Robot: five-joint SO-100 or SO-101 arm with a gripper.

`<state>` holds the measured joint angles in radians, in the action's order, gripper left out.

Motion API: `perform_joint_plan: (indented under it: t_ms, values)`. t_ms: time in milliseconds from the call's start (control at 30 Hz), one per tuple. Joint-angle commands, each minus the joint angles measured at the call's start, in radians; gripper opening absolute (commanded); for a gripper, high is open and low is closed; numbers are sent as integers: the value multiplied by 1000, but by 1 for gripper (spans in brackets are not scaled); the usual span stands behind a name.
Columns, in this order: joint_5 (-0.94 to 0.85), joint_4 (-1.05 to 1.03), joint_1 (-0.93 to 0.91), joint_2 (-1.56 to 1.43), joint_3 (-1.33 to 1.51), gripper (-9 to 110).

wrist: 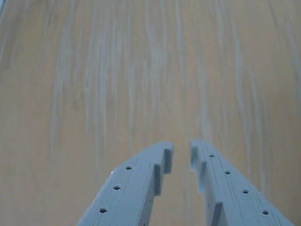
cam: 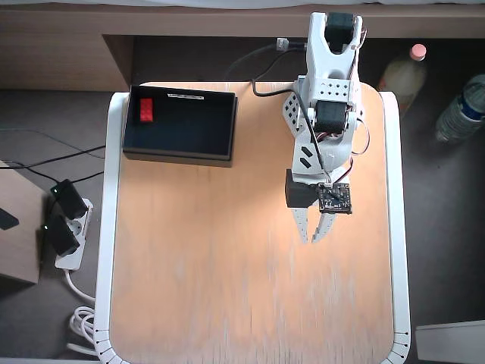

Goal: Grasp a lego block and put it in the bin.

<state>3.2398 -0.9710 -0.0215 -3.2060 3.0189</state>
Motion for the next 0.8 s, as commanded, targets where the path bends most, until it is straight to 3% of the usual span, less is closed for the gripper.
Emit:
perform_joint_plan:
  t_ms: [0, 233, 767]
  values:
    - [-15, -74, 6, -91, 155, 0]
    - [-28, -327, 6, -91, 155, 0]
    - [-124, -337, 6, -91, 155, 0]
